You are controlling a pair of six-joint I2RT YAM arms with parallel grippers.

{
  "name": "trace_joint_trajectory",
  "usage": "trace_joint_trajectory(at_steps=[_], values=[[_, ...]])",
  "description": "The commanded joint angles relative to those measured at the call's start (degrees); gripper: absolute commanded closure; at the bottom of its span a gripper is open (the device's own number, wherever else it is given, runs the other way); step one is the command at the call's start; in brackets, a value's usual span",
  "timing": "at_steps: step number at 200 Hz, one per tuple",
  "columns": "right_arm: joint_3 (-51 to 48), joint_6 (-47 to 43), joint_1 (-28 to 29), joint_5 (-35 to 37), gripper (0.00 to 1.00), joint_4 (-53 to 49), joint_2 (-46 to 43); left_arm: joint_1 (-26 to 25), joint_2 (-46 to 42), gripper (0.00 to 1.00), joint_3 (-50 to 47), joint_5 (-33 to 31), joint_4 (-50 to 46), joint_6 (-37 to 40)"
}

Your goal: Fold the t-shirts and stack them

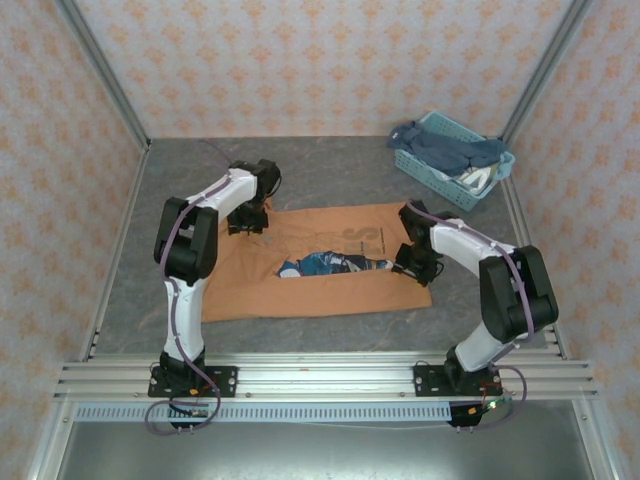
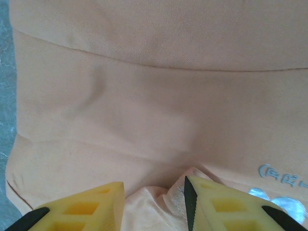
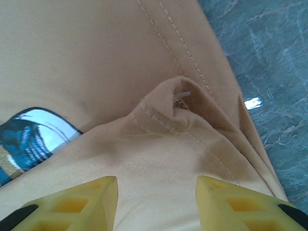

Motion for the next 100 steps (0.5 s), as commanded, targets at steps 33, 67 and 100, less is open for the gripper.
trace_joint_trajectory(at_steps=[33, 67, 100], values=[[-1.02, 0.69, 0.25, 1.91, 0.54, -1.39, 0.83, -0.6, -1.52, 0.56, -0.4, -1.16, 1.55, -0.2], [-1.18, 0.75, 0.25, 1.94, 0.54, -1.51, 1.07, -1.3, -4.32, 0.5, 0.16, 0.83, 1.02, -1.97], [-0.96, 0.91, 0.25, 1.71, 0.54, -1.56, 1.01, -1.47, -1.4, 0.51, -0.12, 0.18, -1.7, -1.52]])
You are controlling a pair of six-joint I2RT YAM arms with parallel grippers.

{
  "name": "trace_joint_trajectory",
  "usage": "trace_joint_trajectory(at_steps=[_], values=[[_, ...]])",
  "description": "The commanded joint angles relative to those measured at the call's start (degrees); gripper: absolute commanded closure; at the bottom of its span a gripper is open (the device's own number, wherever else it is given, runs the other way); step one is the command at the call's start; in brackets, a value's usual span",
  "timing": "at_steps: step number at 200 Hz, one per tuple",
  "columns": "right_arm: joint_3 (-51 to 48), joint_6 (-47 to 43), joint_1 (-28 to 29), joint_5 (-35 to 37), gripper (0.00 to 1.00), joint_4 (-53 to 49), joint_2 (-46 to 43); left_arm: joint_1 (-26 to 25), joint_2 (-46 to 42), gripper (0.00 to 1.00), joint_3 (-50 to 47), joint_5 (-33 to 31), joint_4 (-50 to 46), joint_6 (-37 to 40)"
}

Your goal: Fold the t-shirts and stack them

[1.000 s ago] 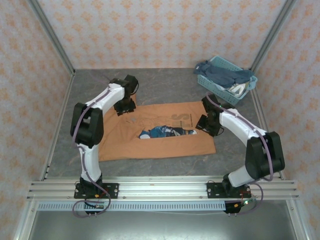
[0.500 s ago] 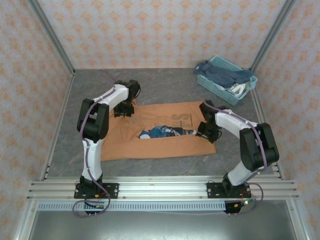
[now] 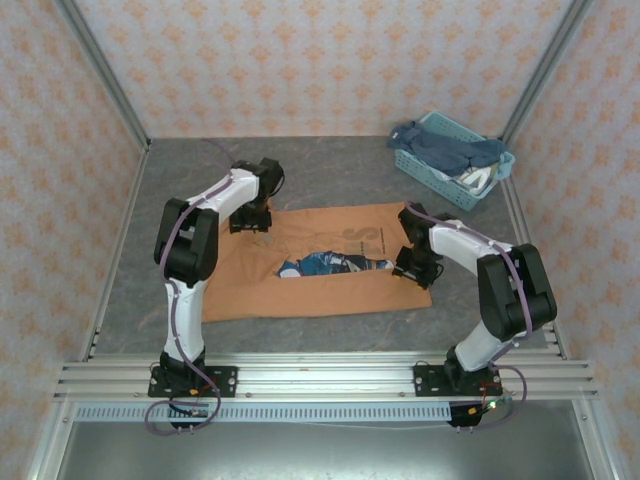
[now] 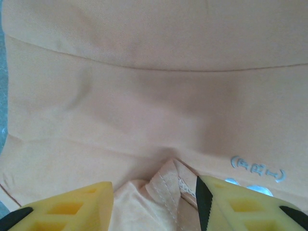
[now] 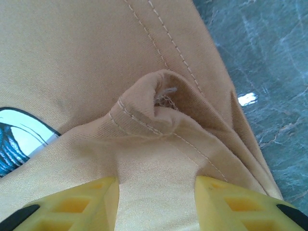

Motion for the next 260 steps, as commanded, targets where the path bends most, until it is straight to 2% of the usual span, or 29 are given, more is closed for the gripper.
trace_joint_trajectory(at_steps=[1, 39, 73, 92, 123, 171, 224, 260], values=[[-0.22, 0.73, 0.28, 1.49, 0.54, -1.48, 0.64, -0.4, -0.13, 0.51, -0.16, -0.75, -2.79, -0.83], [0.14, 0.72, 0.29, 1.65, 0.54, -1.91, 0.77, -0.4, 2.15, 0.54, -0.45, -1.32, -2.28, -0.02], [0.27, 0.73, 0.25, 2.01, 0.55, -2.21, 0.85, -0.4, 3.9, 0.62, -0.21, -2.91, -2.97, 0.23], [0.37, 0.82, 0.26, 2.13, 0.55, -2.24, 0.82, -0.4, 4.08, 0.62, -0.83, -3.41, -2.87, 0.42], [0.45, 0.99, 0.25, 1.95, 0.55, -2.1, 0.88, -0.4, 3.73, 0.62, -1.35, -3.88, -2.25, 0.09], [0.27, 0.99, 0.3, 2.27, 0.55, -2.38, 0.82, -0.25, 1.87, 0.69, 0.82, -6.92, -3.3, -0.55], [0.14, 1.09, 0.23, 2.3, 0.55, -2.38, 0.79, -0.14, 0.05, 0.71, 2.83, -6.29, -4.16, -1.23], [0.01, 1.08, 0.3, 2.23, 0.55, -2.39, 0.57, 0.03, -0.56, 0.76, 2.86, -7.62, -5.4, -1.3]])
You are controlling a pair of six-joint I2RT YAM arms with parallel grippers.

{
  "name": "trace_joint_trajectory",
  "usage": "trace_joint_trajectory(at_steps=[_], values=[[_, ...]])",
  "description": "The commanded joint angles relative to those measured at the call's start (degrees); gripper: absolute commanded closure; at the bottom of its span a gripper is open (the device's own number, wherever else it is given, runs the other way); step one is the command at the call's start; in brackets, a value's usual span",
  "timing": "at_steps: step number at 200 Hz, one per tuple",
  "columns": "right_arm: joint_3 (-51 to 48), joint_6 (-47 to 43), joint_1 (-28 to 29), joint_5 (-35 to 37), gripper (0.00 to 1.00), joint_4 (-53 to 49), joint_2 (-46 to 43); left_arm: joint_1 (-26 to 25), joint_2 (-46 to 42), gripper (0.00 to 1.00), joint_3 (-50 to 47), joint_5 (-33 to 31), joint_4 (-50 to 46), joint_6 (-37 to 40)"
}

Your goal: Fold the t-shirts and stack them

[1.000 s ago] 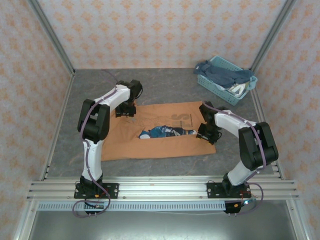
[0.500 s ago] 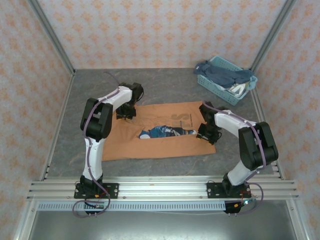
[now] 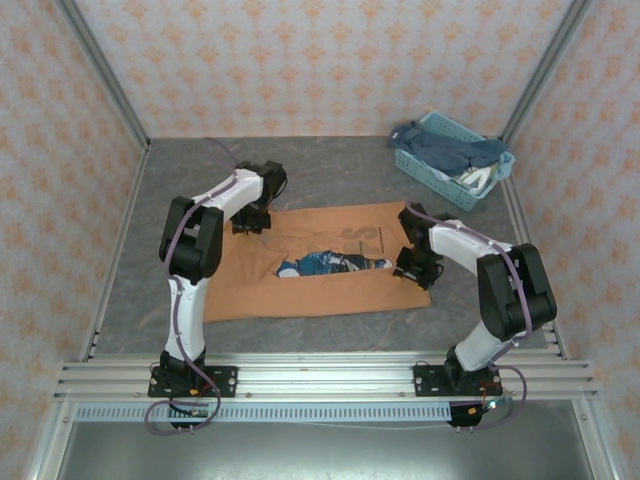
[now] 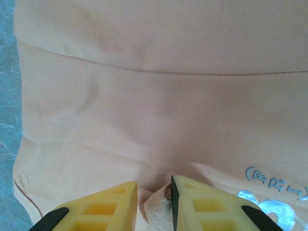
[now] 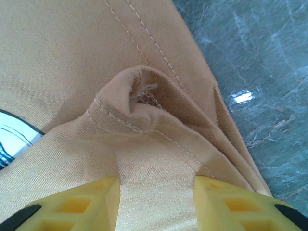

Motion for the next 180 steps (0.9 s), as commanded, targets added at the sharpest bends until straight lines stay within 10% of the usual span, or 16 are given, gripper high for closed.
trace_joint_trajectory(at_steps=[1, 95, 180], values=[[-0.01, 0.64, 0.3, 1.81, 0.55, -1.82, 0.51, 0.4, -3.08, 0.76, 1.11, -3.35, -2.91, -1.26], [-0.21, 0.69, 0.24, 2.07, 0.56, -1.92, -0.09, 1.31, -7.86, 0.83, -0.84, -4.94, -2.51, -3.08], [5.44, -0.45, -0.29, 4.87, 0.56, 2.2, -5.07, 9.4, -13.65, 0.76, -7.48, 11.31, 2.69, -14.5]])
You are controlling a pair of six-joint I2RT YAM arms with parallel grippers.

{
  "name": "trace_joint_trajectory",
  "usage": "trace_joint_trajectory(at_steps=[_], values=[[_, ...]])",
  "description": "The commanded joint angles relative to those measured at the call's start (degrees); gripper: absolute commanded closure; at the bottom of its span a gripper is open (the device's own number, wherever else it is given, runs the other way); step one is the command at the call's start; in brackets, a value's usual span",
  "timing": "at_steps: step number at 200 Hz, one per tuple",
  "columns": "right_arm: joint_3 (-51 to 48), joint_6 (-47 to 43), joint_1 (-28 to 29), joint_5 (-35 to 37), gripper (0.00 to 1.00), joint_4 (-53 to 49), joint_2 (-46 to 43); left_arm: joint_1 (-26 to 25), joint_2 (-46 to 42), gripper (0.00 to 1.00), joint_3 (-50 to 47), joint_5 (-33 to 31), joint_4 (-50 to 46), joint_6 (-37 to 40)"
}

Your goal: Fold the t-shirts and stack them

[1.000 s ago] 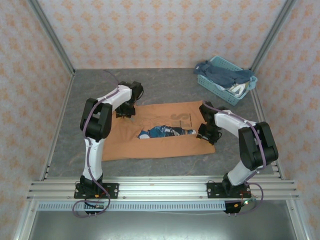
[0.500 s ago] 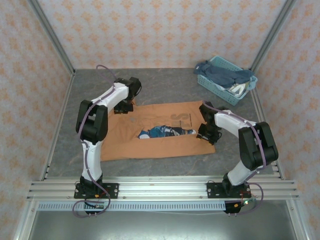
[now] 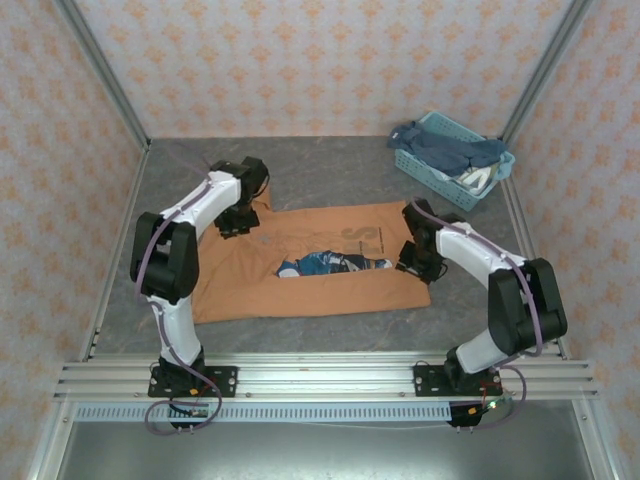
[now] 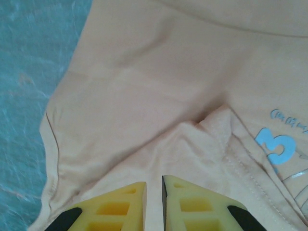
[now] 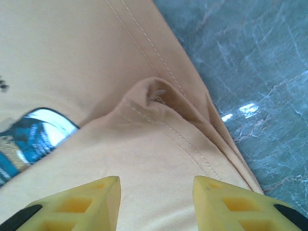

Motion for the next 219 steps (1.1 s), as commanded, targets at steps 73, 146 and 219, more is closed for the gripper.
trace_joint_trajectory(at_steps=[73, 146, 219], values=[[24.54, -6.77, -3.52, 3.88, 0.55, 6.27, 16.26, 11.54, 18.68, 0.59, 29.59, 6.98, 10.59, 0.02], [33.91, -9.15, -5.05, 5.15, 0.51, 6.6, 25.85, 11.75, 37.94, 0.5, 52.64, 8.99, 14.53, -0.19], [35.28, -9.01, -5.52, 4.8, 0.51, 5.91, 26.86, 7.92, 43.62, 0.47, 56.64, 2.66, 11.41, 2.64]])
